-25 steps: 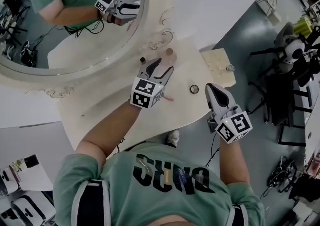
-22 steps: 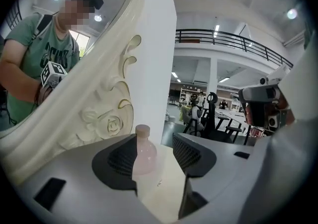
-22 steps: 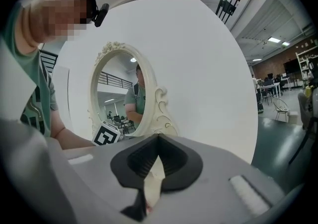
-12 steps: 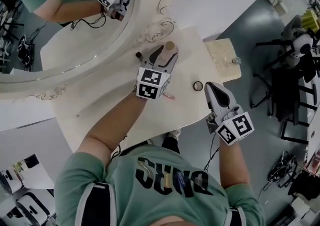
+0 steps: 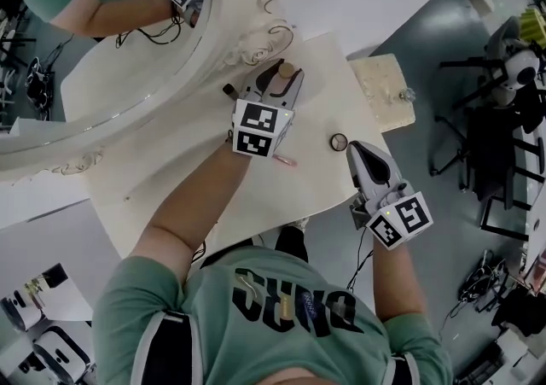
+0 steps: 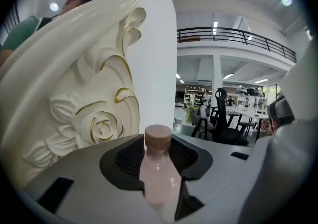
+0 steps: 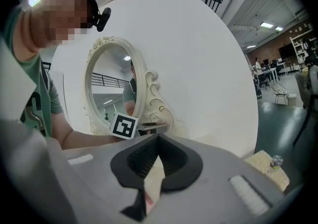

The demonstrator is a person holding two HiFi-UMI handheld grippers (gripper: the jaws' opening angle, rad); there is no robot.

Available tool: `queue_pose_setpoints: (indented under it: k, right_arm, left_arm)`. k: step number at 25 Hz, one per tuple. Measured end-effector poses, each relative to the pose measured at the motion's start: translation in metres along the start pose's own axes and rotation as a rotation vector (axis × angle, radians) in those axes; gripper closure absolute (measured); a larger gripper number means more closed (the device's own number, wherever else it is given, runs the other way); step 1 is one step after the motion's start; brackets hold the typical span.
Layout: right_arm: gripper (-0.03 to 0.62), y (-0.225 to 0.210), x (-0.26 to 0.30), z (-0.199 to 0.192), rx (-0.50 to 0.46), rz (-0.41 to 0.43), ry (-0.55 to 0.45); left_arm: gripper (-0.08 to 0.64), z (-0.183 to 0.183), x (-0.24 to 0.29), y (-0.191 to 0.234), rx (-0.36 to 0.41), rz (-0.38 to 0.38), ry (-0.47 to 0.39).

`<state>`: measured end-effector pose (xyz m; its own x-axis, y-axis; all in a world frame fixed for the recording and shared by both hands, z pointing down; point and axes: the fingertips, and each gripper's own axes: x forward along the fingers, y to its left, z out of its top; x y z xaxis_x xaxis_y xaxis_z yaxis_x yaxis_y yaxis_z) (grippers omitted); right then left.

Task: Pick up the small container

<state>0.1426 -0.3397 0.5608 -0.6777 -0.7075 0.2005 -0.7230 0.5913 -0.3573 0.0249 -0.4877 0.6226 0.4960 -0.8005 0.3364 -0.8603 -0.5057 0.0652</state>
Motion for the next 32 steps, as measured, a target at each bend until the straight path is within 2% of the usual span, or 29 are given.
queue_pose_setpoints:
  k: [1,14,32]
  right_arm:
    - [0.583,-0.001,0.0,-0.002,0.004,-0.002,0.003]
    - [0.583,-0.003,-0.01,0.005,0.001,-0.017,-0.014]
    - [0.583,0.011,-0.038,0.043,-0.048,-0.044,-0.074]
  left_arm:
    - [0.424,0.002,0.001,-0.002,0.022,-0.002,-0.005]
    - [0.425,0.012,-0.002,-0.017,0.079,-0.052,0.02]
    - [0.425,0.076,-0.04,-0.048,0.107,-0.13,-0.014]
